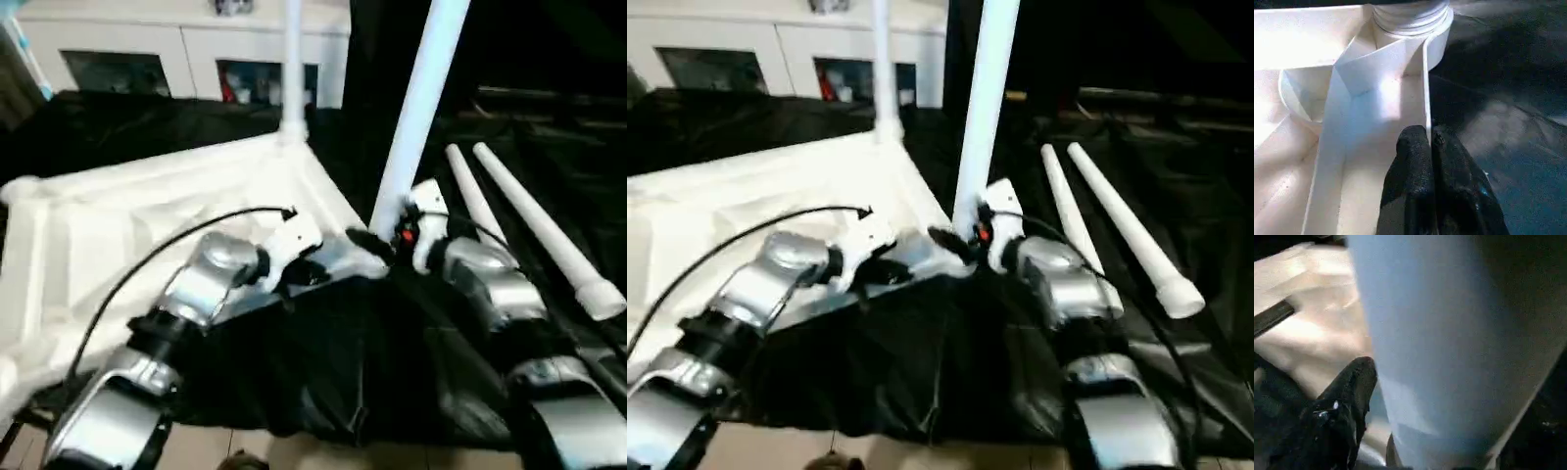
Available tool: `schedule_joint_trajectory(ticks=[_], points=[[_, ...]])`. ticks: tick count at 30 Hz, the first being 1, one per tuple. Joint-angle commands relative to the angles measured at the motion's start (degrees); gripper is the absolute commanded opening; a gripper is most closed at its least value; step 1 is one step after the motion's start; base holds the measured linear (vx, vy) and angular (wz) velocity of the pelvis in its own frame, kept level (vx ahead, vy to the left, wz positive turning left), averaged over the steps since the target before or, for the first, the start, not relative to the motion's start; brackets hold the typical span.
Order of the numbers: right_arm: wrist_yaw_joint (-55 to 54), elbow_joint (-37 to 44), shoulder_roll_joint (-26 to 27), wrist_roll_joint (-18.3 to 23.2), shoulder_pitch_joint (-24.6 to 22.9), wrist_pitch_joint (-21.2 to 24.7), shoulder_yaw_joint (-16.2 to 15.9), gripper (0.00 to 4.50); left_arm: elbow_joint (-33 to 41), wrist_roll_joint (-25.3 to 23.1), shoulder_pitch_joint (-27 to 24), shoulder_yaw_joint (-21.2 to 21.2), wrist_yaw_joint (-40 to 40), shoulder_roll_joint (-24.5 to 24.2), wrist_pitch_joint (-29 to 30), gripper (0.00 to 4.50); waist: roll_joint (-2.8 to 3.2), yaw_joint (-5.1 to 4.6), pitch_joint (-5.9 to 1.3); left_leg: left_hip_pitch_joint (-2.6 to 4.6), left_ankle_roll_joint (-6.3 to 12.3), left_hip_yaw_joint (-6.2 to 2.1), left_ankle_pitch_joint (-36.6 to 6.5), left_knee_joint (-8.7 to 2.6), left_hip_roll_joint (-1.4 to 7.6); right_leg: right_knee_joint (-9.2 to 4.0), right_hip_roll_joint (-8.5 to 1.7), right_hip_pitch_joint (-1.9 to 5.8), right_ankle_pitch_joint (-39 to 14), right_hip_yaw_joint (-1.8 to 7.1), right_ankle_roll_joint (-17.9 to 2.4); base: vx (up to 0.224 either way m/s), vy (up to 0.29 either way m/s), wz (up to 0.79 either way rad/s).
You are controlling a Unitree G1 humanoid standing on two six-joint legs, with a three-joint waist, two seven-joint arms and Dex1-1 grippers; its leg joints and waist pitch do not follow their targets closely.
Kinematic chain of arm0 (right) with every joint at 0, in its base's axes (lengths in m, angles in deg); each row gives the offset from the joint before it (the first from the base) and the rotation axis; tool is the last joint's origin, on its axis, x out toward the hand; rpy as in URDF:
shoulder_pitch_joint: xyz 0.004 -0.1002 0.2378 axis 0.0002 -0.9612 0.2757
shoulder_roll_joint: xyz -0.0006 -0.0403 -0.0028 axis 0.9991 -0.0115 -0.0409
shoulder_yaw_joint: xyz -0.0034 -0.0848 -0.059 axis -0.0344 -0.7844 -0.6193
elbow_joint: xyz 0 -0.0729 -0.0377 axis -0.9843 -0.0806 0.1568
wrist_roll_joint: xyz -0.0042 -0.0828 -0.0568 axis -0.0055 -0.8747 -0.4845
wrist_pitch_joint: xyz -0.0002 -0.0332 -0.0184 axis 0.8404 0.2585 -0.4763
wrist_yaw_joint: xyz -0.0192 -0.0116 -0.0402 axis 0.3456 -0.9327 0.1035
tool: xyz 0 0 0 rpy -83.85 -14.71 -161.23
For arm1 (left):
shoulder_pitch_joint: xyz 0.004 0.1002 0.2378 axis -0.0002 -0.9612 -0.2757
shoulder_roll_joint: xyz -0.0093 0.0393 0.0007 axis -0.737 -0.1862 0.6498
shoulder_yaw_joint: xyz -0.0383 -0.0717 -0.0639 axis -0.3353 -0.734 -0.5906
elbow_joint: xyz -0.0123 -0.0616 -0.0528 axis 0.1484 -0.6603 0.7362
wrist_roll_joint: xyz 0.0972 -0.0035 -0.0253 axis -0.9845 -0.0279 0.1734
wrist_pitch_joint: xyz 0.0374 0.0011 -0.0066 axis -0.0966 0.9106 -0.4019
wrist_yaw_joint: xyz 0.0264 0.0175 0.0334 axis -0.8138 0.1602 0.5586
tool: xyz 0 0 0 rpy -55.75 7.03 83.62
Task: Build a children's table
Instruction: Insert table leg to table base, then rotate leg to tighten
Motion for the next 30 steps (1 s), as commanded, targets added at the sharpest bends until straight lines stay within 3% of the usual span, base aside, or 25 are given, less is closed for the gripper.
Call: schedule_joint_trajectory(ticks=[1,3,8,12,17,19,21,24,30], points=[[5.19,2.76,-1.0,-0.05,-1.41,1.78,-3.01,3.44,3.02,2.88,0.61,1.17,-4.63,0.64,-3.11,0.0,0.23,0.35,-4.1,0.91,5.13,-1.19,-6.59,-2.97,4.02,-2.89,-5.25,3.42,0.21,3.59,-15.0,0.0,0.0,0.0],[8.63,5.37,-3.03,0.38,-2.76,2.93,-4.1,3.44,2.93,3.48,0.48,1.19,-7.0,-0.16,-3.74,0.0,0.47,0.5,-4.12,0.88,4.73,-1.24,-6.91,-2.98,4.13,-2.81,-5.36,3.3,-0.41,3.63,-14.99,0.0,0.0,0.0],[15.98,11.14,-7.34,0.76,-5.74,5.18,-7.07,3.44,2.09,3.93,0.34,2.03,-11.68,-2.18,-6.06,0.0,0.36,1.48,-3.99,0.86,4.31,-1.24,-7.96,-2.92,4.08,-3.18,-5.35,3.19,-3.6,3.69,-13.86,0.0,0.0,0.0],[19.1,14.42,-9.77,-0.69,-7.54,6.32,-9.78,3.44,-0.01,2.97,0.94,2.64,-13.17,-3.26,-8.05,0.0,0.47,1.59,-3.84,0.96,3.06,-1.38,-10.15,-3.11,4.15,-3.52,-5.38,3.02,-7.09,3.7,-13.19,0.0,0.0,0.0],[19.88,16.74,-10.41,-0.88,-8.76,7.26,-10.74,3.1,-1.24,2.66,1.32,2.55,-13.9,-3.4,-9.16,0.0,0.53,1.59,-3.76,1.13,1.74,-1.49,-12.19,-3.24,4.13,-3.85,-5.45,2.92,-10.13,3.77,-12.47,0.0,0.0,0.0],[19.84,17.59,-10.51,-0.68,-9.1,7.94,-10.88,3.07,-1.64,2.66,1.45,2.55,-14.12,-3.45,-9.53,0.0,0.52,1.59,-3.85,1.17,1.77,-1.48,-11.66,-3.2,4.15,-3.7,-5.43,2.94,-9.19,3.8,-12.63,0.0,0.0,0.0],[19.85,19.18,-10.65,-0.29,-9.82,9.02,-11.35,2.71,-2.56,2.54,1.67,2.59,-14.35,-3.5,-10.37,0.0,0.53,1.61,-3.92,1.05,2.09,-1.51,-11.0,-3.15,4.15,-3.54,-5.41,3.04,-7.75,3.76,-12.75,0.0,0.0,0.0],[19.83,20.02,-10.62,-0.17,-10.36,9.45,-11.62,2.53,-3.04,2.43,1.71,2.57,-14.31,-3.46,-10.68,0.0,0.51,1.7,-4.0,1.03,2.28,-1.47,-10.55,-3.07,4.14,-3.43,-5.47,3.06,-6.99,3.76,-12.96,0.0,0.0,0.0],[19.31,20.74,-9.77,0.25,-11.98,10.83,-11.52,2.43,-3.24,2.45,1.32,2.25,-13.78,-2.83,-10.26,0.0,0.47,1.81,-3.87,1.24,1.89,-1.49,-11.66,-3.21,4.24,-3.69,-5.54,2.9,-9.76,3.77,-12.5,0.0,0.0,0.0]])
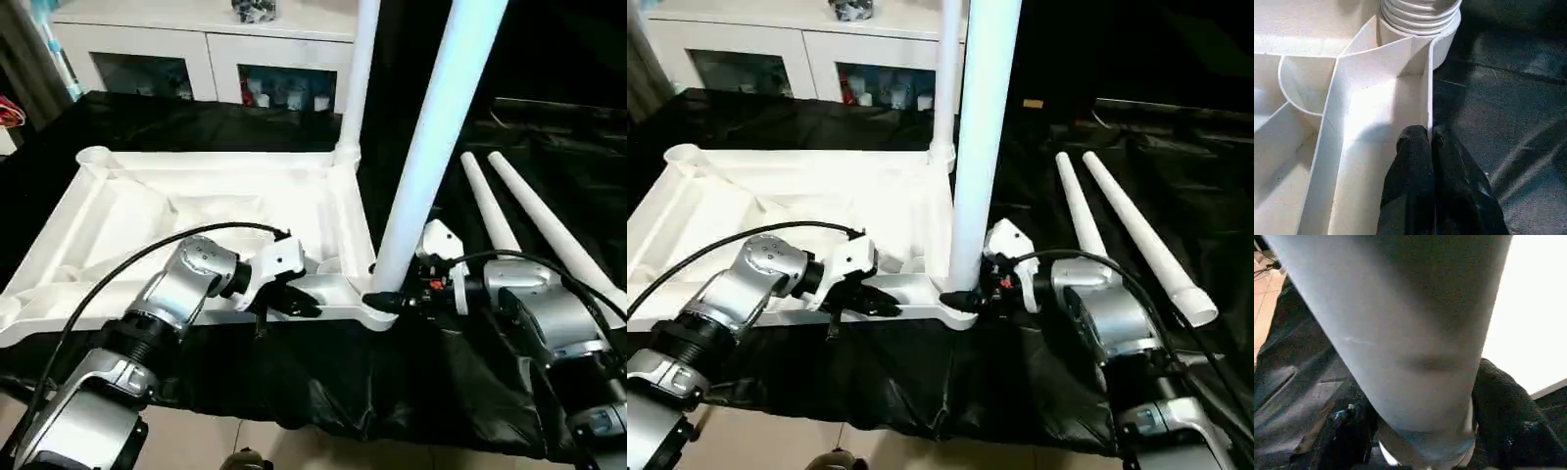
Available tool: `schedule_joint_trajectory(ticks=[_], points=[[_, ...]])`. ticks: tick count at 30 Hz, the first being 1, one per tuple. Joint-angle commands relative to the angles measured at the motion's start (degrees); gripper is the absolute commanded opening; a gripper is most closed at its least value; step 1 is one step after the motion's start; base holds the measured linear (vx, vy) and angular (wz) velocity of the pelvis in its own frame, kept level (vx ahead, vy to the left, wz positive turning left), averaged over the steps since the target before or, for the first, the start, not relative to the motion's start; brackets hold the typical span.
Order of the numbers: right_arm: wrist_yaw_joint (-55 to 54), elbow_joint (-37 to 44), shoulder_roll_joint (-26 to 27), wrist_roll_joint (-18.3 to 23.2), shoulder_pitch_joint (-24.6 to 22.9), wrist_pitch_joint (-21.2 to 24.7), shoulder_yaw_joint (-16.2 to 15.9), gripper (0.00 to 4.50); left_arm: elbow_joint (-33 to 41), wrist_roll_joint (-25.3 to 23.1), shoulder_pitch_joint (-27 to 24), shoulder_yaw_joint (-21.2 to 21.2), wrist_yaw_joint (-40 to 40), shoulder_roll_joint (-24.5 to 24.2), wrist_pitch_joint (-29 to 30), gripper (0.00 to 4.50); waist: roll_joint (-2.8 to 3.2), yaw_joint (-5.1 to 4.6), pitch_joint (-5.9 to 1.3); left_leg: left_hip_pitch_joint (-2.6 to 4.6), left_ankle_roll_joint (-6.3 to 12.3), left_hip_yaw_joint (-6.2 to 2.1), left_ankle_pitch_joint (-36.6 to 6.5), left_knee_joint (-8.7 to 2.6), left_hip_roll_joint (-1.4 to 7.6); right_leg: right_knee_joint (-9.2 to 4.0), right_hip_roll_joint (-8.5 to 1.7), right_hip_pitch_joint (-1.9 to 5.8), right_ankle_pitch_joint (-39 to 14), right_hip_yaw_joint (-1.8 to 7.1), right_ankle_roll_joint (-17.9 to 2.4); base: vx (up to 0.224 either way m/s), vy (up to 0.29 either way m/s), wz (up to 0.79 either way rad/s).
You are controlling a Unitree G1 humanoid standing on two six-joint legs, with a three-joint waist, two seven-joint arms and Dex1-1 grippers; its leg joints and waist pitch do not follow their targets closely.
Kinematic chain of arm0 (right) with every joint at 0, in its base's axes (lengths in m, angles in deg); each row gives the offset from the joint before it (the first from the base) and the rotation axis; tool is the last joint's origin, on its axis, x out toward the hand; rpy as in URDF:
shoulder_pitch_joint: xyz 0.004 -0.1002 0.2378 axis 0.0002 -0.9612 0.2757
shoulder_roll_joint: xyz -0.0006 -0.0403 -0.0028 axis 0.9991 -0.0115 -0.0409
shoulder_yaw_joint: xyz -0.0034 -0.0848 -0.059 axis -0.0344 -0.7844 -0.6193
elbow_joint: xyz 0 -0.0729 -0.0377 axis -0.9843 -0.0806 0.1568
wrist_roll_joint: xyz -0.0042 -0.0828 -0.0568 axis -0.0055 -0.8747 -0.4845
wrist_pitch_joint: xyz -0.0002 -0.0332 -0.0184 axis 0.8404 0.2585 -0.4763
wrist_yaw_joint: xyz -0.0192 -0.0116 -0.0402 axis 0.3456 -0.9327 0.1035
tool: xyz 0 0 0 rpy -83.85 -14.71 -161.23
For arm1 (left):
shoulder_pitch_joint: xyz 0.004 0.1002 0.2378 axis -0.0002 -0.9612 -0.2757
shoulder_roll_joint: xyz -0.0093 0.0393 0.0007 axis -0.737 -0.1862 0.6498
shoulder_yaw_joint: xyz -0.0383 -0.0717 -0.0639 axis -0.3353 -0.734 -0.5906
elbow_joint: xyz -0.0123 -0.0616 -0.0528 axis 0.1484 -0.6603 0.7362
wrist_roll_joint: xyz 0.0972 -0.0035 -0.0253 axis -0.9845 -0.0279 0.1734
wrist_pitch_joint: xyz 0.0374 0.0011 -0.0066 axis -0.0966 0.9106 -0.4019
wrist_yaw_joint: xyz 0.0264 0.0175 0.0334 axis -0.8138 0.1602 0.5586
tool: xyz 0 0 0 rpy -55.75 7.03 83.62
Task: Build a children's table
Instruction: Rotate leg to tighten
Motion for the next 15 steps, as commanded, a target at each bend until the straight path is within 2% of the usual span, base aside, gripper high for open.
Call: schedule_joint_trajectory(ticks=[1,8,12,14,15], points=[[1.13,0.18,1.53,0.8,-2.63,2.39,-3.3,2.43,0.83,0.75,1.83,-0.14,1.56,1.85,-0.04,0.0,0.12,-0.18,-3.82,1.01,2.05,-1.5,-11.49,-4.0,4.13,-4.2,-5.51,2.54,-9.66,3.73,-12.54,0.0,0.0,0.0],[-1.29,-3.09,3.98,3.15,-3.88,3.74,-0.05,2.41,0.31,0.81,1.55,-0.72,2.41,2.26,-0.34,0.0,0.13,-0.14,-3.77,0.87,1.88,-1.51,-11.83,-4.0,4.0,-4.42,-5.7,2.59,-10.91,3.71,-12.19,0.0,0.0,0.0],[-2.14,-5.47,4.54,2.17,-4.03,2.24,0.13,2.41,0.4,0.79,1.48,-0.89,2.44,2.18,-0.35,0.0,0.34,-0.2,-3.71,1.02,1.18,-1.57,-13.31,-4.14,3.99,-4.7,-5.68,2.5,-12.89,3.69,-11.82,0.0,0.0,0.0],[-3.11,-5.96,5.14,1.79,-4.31,1.7,0.33,2.4,0.48,0.78,1.44,-0.99,2.52,2.09,-0.19,0.0,0.64,-0.24,-3.66,1.04,0.85,-1.7,-14.13,-4.24,3.97,-4.8,-5.7,2.54,-14.11,3.67,-11.46,0.0,0.0,0.0],[-3.59,-5.89,5.37,1.87,-4.4,1.73,0.51,2.4,0.48,0.77,1.42,-1.04,2.58,2.09,-0.15,0.0,0.48,-0.36,-3.59,0.98,0.78,-1.72,-14.56,-4.33,3.96,-4.91,-5.68,2.58,-14.69,3.67,-11.25,0.0,0.0,0.0]])
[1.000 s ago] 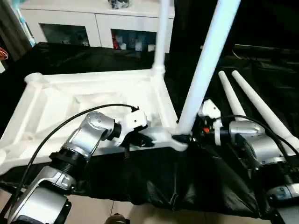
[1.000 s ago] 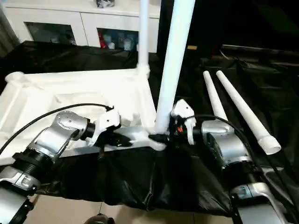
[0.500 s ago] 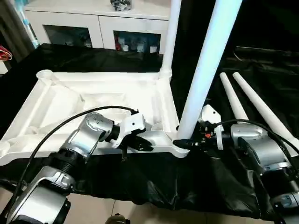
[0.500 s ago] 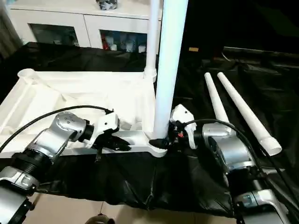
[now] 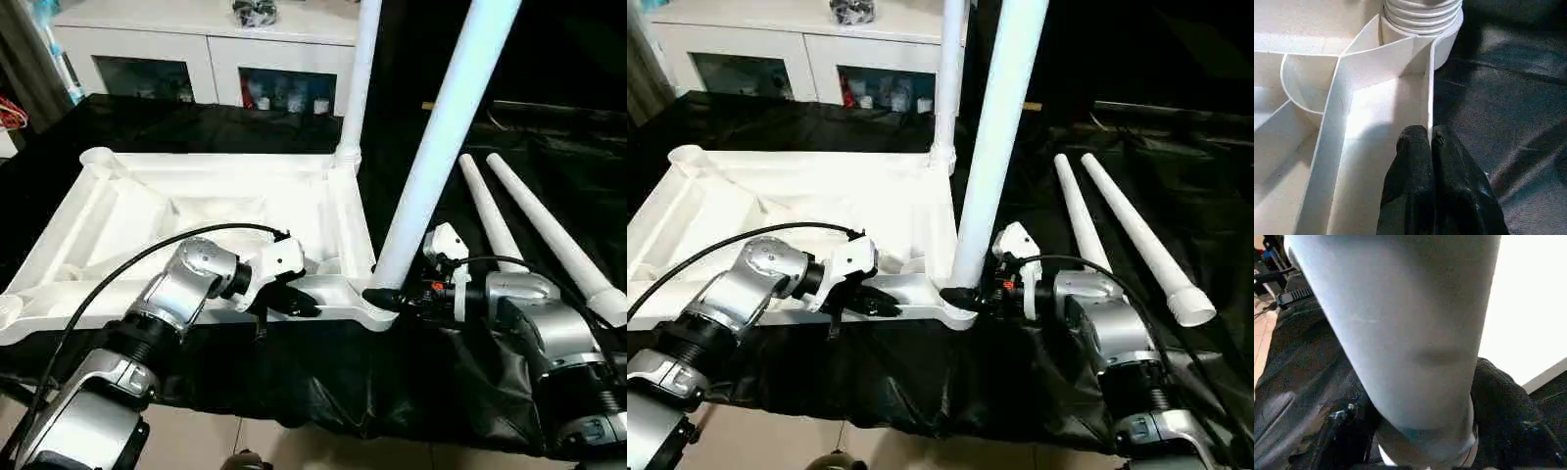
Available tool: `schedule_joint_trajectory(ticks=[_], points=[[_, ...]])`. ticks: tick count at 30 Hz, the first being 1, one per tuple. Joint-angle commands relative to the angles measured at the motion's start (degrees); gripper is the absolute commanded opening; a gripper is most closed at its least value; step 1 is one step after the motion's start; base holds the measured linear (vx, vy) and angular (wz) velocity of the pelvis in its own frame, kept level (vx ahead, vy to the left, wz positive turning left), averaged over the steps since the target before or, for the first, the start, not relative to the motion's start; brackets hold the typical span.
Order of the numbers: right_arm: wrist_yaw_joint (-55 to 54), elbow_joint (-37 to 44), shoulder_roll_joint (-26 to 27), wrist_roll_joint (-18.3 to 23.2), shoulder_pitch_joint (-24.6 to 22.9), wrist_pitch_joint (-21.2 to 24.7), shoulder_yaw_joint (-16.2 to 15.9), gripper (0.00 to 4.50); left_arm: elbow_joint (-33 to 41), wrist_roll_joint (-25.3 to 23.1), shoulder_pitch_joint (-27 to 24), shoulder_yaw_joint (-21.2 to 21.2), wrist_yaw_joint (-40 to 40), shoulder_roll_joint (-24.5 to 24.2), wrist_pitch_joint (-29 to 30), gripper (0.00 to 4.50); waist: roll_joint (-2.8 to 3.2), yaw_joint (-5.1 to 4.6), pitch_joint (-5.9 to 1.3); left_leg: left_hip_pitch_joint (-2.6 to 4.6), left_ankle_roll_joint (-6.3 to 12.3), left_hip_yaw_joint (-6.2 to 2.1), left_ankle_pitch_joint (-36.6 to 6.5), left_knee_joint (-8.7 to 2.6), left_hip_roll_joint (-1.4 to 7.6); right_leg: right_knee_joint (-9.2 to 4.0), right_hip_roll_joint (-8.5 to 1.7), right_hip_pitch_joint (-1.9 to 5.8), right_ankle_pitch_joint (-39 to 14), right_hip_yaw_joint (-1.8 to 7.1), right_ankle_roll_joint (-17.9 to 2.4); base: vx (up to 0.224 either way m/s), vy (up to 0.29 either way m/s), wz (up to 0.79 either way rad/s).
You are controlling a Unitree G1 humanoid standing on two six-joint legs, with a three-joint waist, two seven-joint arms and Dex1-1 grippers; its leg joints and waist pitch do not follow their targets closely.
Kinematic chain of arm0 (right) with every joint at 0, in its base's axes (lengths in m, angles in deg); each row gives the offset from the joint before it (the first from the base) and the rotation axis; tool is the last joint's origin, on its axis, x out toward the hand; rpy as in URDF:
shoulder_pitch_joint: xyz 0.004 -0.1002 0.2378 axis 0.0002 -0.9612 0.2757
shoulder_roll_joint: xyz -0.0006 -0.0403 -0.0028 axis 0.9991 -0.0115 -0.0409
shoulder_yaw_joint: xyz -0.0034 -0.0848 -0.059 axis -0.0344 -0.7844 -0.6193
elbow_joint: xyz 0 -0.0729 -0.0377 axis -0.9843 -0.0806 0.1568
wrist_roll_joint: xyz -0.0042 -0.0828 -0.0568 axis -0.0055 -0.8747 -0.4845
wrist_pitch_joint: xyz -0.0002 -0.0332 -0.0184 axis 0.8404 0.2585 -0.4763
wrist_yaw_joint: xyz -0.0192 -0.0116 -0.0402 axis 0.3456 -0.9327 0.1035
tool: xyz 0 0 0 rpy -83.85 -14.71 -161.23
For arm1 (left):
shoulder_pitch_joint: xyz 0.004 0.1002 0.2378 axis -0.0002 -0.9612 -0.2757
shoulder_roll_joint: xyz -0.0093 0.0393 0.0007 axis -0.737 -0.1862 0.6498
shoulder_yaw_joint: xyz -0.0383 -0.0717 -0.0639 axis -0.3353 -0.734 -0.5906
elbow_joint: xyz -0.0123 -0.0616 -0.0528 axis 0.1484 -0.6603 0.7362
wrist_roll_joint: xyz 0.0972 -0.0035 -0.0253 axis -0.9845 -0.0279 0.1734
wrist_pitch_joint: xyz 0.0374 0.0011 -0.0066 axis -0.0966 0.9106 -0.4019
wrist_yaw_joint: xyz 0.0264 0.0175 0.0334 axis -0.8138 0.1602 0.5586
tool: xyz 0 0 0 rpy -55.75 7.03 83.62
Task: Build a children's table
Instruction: Rotate leg to tighten
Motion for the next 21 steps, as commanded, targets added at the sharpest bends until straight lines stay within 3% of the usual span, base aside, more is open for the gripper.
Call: schedule_joint_trajectory(ticks=[1,8,9,10,13,15,17,21], points=[[-1.32,-2.63,2.31,-1.5,-2.19,1.27,-3.11,2.4,1.25,0.92,1.44,-1.12,1.95,1.98,-0.08,0.0,0.39,-0.06,-3.41,0.86,0.66,-1.76,-14.86,-4.42,4.0,-4.94,-5.72,2.34,-15.21,3.65,-11.14,0.0,0.0,0.0],[-18.53,-10.69,7.87,-4.71,0.73,-3.64,1.59,2.39,-2.02,-0.9,3.18,-2.66,11.31,5.11,1.88,0.0,0.31,-1.09,-3.04,1.15,-1.67,-2.13,-18.61,-4.74,3.69,-5.79,-5.94,2.0,-23.07,3.42,-9.4,0.0,0.0,0.0],[-23.97,-13.5,9.54,-5.01,2.0,-4.47,3.08,2.39,-3.36,-1.52,4.07,-2.97,14.52,6.59,2.68,0.0,0.42,-1.28,-3.08,1.1,-1.66,-2.2,-19.11,-4.72,3.59,-5.99,-6.16,1.84,-25.04,3.55,-8.83,0.0,0.0,0.0],[-29.06,-16.11,11.19,-5.08,3.27,-4.93,4.56,2.35,-4.64,-1.92,4.98,-3.3,17.47,8.17,3.67,0.0,0.39,-1.39,-2.95,1.57,-2.08,-2.17,-20.03,-4.67,3.63,-6.3,-6.07,1.5,-26.42,3.53,-8.39,0.0,0.0,0.0],[-40.24,-22.02,15.45,-4.73,6.71,-5.8,7.68,2.29,-8.25,-2.41,7.77,-4.74,26.45,13.27,6.51,0.0,0.45,-1.89,-2.93,1.7,-2.3,-2.28,-20.62,-4.64,3.46,-6.64,-5.91,1.41,-28.01,3.35,-7.75,0.0,0.0,0.0],[-47.23,-27.07,19.0,-3.37,10.49,-6.34,10.52,2.27,-10.79,-2.27,9.87,-5.86,32.17,17.73,7.67,0.0,0.56,-2.05,-2.97,1.42,-1.78,-2.3,-20.65,-4.74,3.49,-6.5,-5.81,1.5,-25.38,3.47,-8.04,0.0,0.0,0.0],[-49.6,-29.59,20.34,-2.8,12.44,-6.63,11.74,2.27,-11.19,-2.44,10.29,-5.78,33.02,19.36,7.68,0.0,0.67,-2.2,-3.14,1.52,-1.89,-2.25,-21.12,-4.72,3.37,-6.47,-5.69,1.51,-24.07,3.43,-8.43,0.0,0.0,0.0],[-51.08,-32.48,21.43,-3.37,14.61,-8.17,11.85,2.27,-10.93,-2.8,10.34,-5.1,33.36,20.79,7.58,0.0,0.58,-2.16,-3.37,0.99,-0.85,-2.08,-18.24,-4.68,3.44,-5.83,-5.72,1.85,-18.19,3.66,-9.78,0.0,0.0,0.0]])
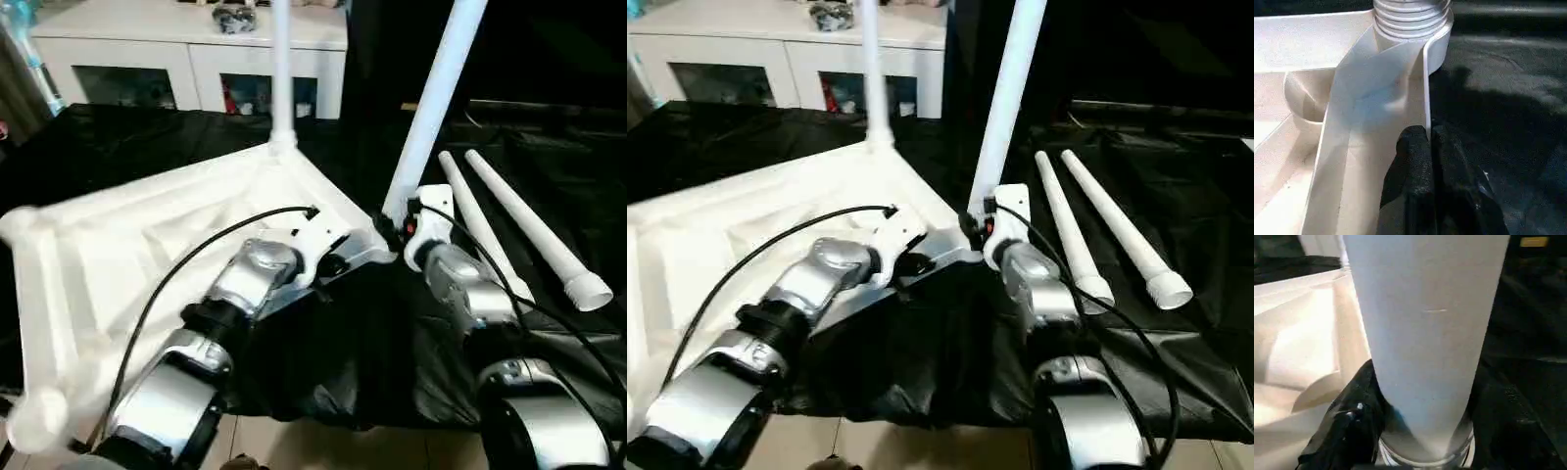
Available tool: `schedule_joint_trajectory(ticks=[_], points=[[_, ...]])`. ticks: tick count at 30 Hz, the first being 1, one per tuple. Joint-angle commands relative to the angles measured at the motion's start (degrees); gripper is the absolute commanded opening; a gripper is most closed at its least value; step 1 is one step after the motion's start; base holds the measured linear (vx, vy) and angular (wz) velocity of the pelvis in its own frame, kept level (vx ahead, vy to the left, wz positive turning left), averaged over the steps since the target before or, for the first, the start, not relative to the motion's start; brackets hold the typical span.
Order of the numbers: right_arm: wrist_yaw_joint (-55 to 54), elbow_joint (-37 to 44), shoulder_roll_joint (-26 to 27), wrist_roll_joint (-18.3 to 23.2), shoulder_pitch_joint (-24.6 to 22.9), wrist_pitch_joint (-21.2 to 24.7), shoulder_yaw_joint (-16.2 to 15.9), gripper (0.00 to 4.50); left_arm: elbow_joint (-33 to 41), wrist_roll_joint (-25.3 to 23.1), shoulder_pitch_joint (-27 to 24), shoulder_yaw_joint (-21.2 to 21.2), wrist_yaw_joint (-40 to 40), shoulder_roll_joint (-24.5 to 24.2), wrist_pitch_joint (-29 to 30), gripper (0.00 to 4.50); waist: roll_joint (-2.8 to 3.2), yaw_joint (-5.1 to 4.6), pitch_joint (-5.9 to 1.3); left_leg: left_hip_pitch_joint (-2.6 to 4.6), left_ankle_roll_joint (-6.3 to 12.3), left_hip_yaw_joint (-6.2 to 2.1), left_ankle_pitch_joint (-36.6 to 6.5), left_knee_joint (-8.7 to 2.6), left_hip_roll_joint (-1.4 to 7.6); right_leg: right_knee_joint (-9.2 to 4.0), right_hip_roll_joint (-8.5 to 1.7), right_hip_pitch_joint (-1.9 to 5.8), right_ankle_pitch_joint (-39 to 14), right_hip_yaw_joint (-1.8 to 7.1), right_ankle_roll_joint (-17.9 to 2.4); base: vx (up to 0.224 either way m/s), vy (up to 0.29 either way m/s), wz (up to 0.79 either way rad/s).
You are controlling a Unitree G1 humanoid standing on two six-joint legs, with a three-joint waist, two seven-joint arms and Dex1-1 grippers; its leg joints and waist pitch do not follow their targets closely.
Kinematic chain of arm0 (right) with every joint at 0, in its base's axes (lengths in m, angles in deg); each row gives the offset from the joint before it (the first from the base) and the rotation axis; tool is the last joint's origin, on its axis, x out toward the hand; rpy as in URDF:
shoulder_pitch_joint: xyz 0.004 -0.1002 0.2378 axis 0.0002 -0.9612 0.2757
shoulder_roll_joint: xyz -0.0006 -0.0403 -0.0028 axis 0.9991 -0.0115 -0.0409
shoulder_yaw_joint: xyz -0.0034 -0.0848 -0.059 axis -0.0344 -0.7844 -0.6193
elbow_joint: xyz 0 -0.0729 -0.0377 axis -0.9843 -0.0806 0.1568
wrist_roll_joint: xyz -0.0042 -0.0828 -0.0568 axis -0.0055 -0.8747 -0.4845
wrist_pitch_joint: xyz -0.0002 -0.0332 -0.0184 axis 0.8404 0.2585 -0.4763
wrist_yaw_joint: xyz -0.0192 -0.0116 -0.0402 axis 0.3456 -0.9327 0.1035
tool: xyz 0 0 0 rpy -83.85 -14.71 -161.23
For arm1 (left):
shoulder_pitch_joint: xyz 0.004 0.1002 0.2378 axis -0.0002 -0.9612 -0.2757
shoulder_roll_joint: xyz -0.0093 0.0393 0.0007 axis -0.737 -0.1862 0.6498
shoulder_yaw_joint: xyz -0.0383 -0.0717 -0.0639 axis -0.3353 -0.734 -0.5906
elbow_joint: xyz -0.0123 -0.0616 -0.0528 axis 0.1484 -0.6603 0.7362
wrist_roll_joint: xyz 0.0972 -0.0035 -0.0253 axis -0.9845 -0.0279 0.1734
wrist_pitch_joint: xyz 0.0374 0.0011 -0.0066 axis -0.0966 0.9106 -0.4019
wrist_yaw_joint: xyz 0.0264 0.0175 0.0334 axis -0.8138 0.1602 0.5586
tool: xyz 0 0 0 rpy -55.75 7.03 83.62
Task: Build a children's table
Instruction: Rotate leg to tighten
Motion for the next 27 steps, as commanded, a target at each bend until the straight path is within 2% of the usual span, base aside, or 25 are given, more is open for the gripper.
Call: schedule_joint_trajectory(ticks=[1,3,6,8,11,13,15,16,18,20,22,24,25,27], points=[[-0.02,-5.74,3.46,0.87,-1.15,2.38,-0.66,2.27,2.22,0.96,2.49,0.8,-0.61,3.04,-1.47,0.0,0.49,0.04,-3.44,0.3,-0.42,-1.95,-16.95,-4.64,3.48,-5.4,-5.65,2.11,-16.25,3.6,-10.46,0.0,0.0,0.0],[0.21,-6.75,4.1,0.86,-0.33,1.37,-0.16,2.71,2.15,0.85,2.45,1.0,-0.85,3.2,-1.54,0.0,0.49,0.04,-3.43,0.45,0.03,-1.78,-16.54,-4.53,3.48,-5.36,-5.64,1.98,-14.79,3.67,-10.99,0.0,0.0,0.0],[1.67,-7.89,4.66,1.08,0.63,0.22,0.2,2.88,2.43,0.74,1.96,1.4,-1.68,2.74,-2.01,0.0,0.45,0.08,-3.49,0.34,0.58,-1.75,-15.98,-4.55,3.5,-5.23,-5.67,2.14,-14.19,3.63,-11.38,0.0,0.0,0.0],[2.22,-8.88,4.83,1.21,1.27,-0.51,0.61,3.16,2.43,0.66,1.77,1.4,-1.88,2.55,-2.28,0.0,0.53,-0.01,-3.33,0.4,0.61,-1.75,-16.35,-4.66,3.56,-5.27,-5.54,2.06,-14.75,3.61,-11.51,0.0,0.0,0.0],[4.8,-8.79,4.1,0.29,1.7,-1.82,-0.72,3.47,3.61,0.66,0.65,1.93,-4.46,1.27,-3.23,0.0,0.47,-0.03,-3.21,0.46,0.43,-1.85,-18.26,-4.8,3.56,-5.68,-5.74,2.01,-18.37,3.6,-10.58,0.0,0.0,0.0],[6.89,-7.92,3.22,-0.33,1.49,-2.38,-1.72,3.59,4.66,0.69,-0.23,2.38,-6.3,0.24,-3.89,0.0,0.38,-0.11,-3.24,0.51,0.58,-1.81,-17.71,-4.82,3.61,-5.67,-5.7,1.93,-17.99,3.66,-10.57,0.0,0.0,0.0],[9.77,-6.73,2.04,-0.8,1.04,-2.7,-2.17,3.7,5.95,0.9,-1.3,2.76,-8.65,-1.06,-4.33,0.0,0.32,-0.27,-3.36,0.21,1.08,-1.73,-16.18,-4.72,3.59,-5.44,-5.75,2.14,-16.39,3.73,-11.04,0.0,0.0,0.0],[9.77,-6.73,2.04,-0.8,1.04,-2.7,-2.17,3.8,5.95,0.9,-1.3,2.76,-8.65,-1.06,-4.33,0.0,0.36,-0.21,-3.41,0.32,1.49,-1.59,-15.03,-4.61,3.61,-5.33,-5.68,2.08,-14.74,3.76,-11.56,0.0,0.0,0.0],[14.47,-4.16,-0.53,-1.76,-0.15,-2.49,-3.88,4.07,7.55,1.32,-2.63,3.3,-11.98,-3.11,-4.99,0.0,0.38,0.0,-3.51,0.18,2.18,-1.49,-13.17,-4.48,3.63,-5.03,-5.67,2.28,-12.51,3.73,-12.26,0.0,0.0,0.0],[17.23,-2.71,-2.24,-2.63,-0.97,-2.52,-5.21,4.15,8.43,1.59,-3.29,3.63,-13.98,-4.27,-5.49,0.0,0.5,0.44,-3.73,0.16,2.84,-1.51,-10.87,-4.35,3.86,-4.38,-5.52,2.37,-7.97,3.69,-13.11,0.0,0.0,0.0],[21.38,-0.62,-4.43,-3.32,-2.27,-2.49,-6.78,4.3,9.27,1.91,-3.89,4.01,-16.26,-5.49,-6.52,0.0,0.53,0.36,-3.92,-0.07,3.51,-1.42,-9.07,-4.08,3.8,-3.9,-5.4,2.51,-4.31,3.62,-14.0,0.0,0.0,0.0],[28.63,3.29,-7.97,-3.63,-4.64,-2.01,-9.3,4.3,10.51,2.55,-4.58,4.49,-19.8,-7.29,-7.48,0.0,0.48,0.56,-4.11,-0.21,4.48,-1.41,-7.15,-3.78,3.85,-3.35,-5.3,2.65,-0.38,3.49,-14.71,0.0,0.0,0.0],[28.82,3.4,-8.06,-3.63,-4.7,-1.99,-9.37,4.3,10.53,2.56,-4.6,4.5,-19.89,-7.33,-7.53,0.0,0.5,0.76,-4.09,-0.29,5.46,-1.31,-6.46,-3.58,3.89,-3.18,-5.2,2.61,1.4,3.46,-14.93,0.0,0.0,0.0],[30.73,4.38,-8.88,-3.64,-5.25,-1.77,-9.86,4.3,11.12,2.55,-4.89,4.55,-20.87,-7.78,-7.79,0.0,0.53,0.75,-4.07,-0.34,5.8,-1.27,-7.05,-3.49,3.93,-3.26,-5.32,2.53,0.79,3.43,-15.47,0.0,0.0,0.0]])
